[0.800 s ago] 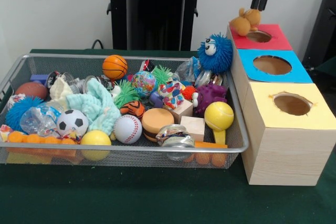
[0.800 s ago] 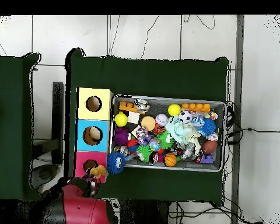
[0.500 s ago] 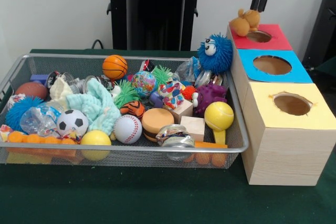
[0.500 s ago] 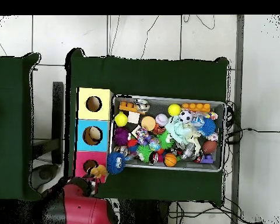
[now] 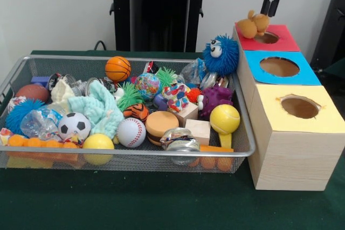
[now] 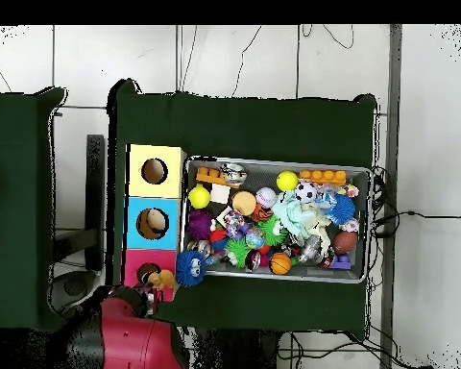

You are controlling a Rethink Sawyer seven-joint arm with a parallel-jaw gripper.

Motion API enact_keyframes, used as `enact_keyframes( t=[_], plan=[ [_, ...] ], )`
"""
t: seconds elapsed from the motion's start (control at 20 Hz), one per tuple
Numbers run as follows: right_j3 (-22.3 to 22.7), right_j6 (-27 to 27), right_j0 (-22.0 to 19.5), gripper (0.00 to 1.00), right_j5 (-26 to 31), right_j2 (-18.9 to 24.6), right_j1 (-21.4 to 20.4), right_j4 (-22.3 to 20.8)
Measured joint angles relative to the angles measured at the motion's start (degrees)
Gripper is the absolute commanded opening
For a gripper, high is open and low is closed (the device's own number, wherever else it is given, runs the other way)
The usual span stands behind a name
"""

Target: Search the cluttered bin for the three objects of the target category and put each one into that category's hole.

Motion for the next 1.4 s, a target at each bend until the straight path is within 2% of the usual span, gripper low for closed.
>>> enact_keyframes(
  t=[0.7, 1.4],
  plan=[
    [-1.0, 0.0, 3.2, 0.0, 0.3, -2.1, 1.5, 2.0],
    [-3.0, 0.0, 5.0, 0.0, 2.8, -3.5, 1.7, 2.2]
  ],
)
